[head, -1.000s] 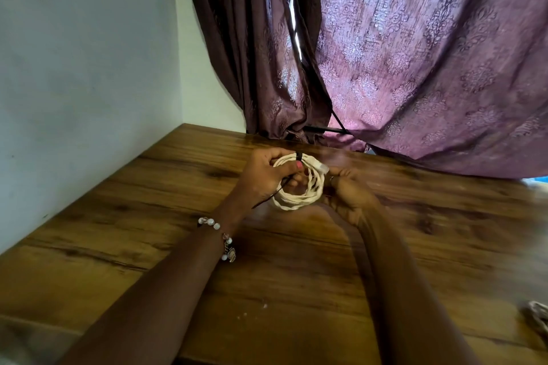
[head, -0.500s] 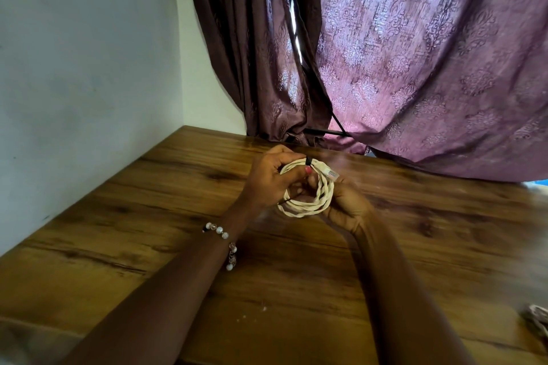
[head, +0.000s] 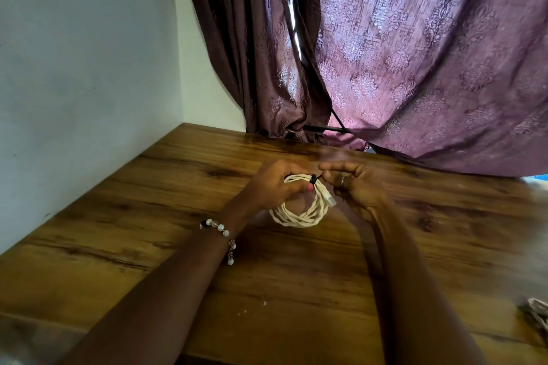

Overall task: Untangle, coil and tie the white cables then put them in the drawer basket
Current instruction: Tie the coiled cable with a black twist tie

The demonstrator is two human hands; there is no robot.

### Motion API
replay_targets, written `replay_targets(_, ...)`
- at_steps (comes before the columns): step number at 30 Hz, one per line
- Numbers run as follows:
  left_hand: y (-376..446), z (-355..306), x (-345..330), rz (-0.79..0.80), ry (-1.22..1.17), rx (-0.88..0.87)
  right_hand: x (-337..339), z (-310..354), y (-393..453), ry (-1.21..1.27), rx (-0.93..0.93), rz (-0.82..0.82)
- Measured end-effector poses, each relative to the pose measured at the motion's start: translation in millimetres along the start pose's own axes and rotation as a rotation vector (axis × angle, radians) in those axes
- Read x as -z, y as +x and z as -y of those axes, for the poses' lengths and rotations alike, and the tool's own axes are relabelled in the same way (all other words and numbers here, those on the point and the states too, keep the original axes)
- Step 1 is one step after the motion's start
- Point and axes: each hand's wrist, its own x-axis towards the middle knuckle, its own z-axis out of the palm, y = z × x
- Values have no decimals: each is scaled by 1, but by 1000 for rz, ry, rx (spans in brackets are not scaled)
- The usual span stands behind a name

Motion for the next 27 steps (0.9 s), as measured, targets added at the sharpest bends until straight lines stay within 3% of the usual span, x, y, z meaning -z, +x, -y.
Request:
replay_targets(5,1,0,1,37,109,-18,7,14,-1,-496,175,51)
replay_targets(10,2,-4,1,39,93,6,-4,21,2,-922,482,45)
replay_targets(19,4,-7,-5,-85,54,77,-24,33,-4,-971,700,-137)
replay_targets(27,3,2,-14,-277,-43,168,-35,22,2,-1115,787,-11)
